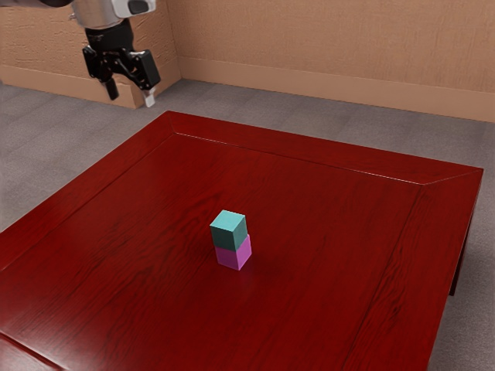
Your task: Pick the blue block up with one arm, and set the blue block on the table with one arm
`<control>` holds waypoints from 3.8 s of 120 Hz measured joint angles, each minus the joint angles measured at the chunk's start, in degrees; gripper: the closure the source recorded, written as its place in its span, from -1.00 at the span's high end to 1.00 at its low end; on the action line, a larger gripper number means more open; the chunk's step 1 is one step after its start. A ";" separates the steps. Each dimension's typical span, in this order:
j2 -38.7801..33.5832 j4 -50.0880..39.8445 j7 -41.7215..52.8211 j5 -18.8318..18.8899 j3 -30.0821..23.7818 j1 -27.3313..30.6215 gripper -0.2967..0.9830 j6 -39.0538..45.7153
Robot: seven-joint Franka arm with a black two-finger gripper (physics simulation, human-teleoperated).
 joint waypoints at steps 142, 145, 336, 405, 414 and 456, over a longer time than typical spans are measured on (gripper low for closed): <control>26.47 9.21 -0.82 1.37 -0.15 -4.46 0.54 14.15; 25.98 7.28 -0.85 1.51 -0.22 -4.70 0.54 15.07; 23.00 -19.76 -1.75 -0.68 -0.08 -9.04 0.43 39.23; 22.62 -14.54 -3.06 1.35 -0.42 -11.59 -0.21 37.38; 22.72 -13.29 -3.51 1.97 -0.43 -13.09 -0.28 36.35; 32.19 -5.46 -5.81 3.52 -0.26 -19.77 -0.53 34.34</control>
